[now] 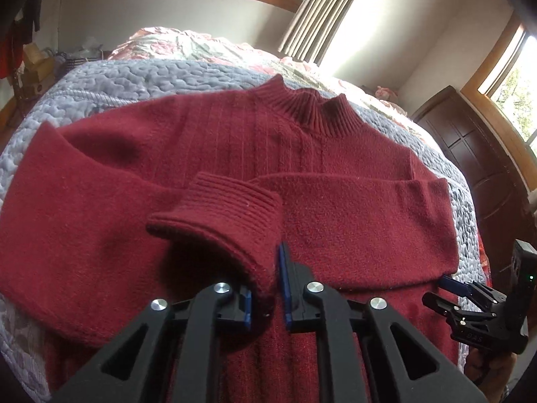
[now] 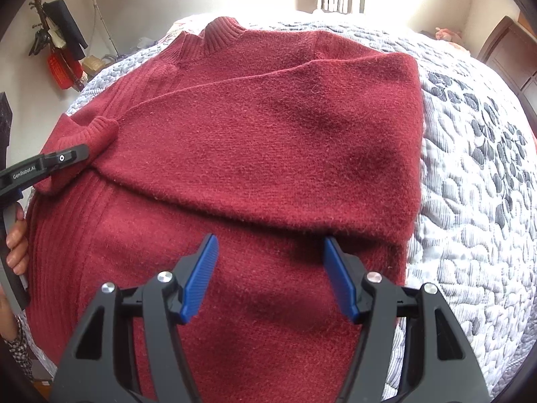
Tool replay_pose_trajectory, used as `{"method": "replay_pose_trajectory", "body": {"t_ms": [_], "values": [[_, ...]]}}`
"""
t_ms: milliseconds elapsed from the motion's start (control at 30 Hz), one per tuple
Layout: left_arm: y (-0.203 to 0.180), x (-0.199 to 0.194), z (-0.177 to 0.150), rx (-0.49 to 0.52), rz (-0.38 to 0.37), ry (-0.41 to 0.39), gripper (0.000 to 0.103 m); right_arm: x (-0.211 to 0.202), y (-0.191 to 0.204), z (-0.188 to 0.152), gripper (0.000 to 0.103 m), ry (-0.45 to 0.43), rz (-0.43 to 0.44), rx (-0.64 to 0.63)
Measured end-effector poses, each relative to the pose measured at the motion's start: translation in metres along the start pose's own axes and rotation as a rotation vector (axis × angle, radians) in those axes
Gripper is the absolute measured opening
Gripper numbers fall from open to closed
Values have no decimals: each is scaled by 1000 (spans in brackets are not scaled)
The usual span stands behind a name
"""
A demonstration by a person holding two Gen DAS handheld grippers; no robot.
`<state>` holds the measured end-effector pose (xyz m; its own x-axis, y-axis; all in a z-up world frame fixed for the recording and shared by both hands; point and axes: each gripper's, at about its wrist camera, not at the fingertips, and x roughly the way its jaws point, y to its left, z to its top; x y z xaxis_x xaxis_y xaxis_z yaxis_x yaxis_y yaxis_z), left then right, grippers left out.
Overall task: Fold small clothes
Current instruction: 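Open the left gripper and withdraw from the sleeve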
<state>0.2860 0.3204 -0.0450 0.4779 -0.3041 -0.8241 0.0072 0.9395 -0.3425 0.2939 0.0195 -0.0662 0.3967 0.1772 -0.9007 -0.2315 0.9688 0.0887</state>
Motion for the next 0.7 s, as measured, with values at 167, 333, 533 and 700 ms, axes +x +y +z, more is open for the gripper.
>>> {"method": "replay_pose_trajectory", "body": {"t_ms": [167,333,533,700], "values": [[-8,-22,-23,81,-120,54,41,3,-1,0,63,9,-4,6],[15,-76,-19,29,-180,-18,54,2,4,2,63,13,-14,-5],[41,-51,3,-84,-91,7,53,-5,10,1,63,4,20,3],[26,-26,-8,-67,-91,43,53,-11,7,-3,64,8,27,-1]]}}
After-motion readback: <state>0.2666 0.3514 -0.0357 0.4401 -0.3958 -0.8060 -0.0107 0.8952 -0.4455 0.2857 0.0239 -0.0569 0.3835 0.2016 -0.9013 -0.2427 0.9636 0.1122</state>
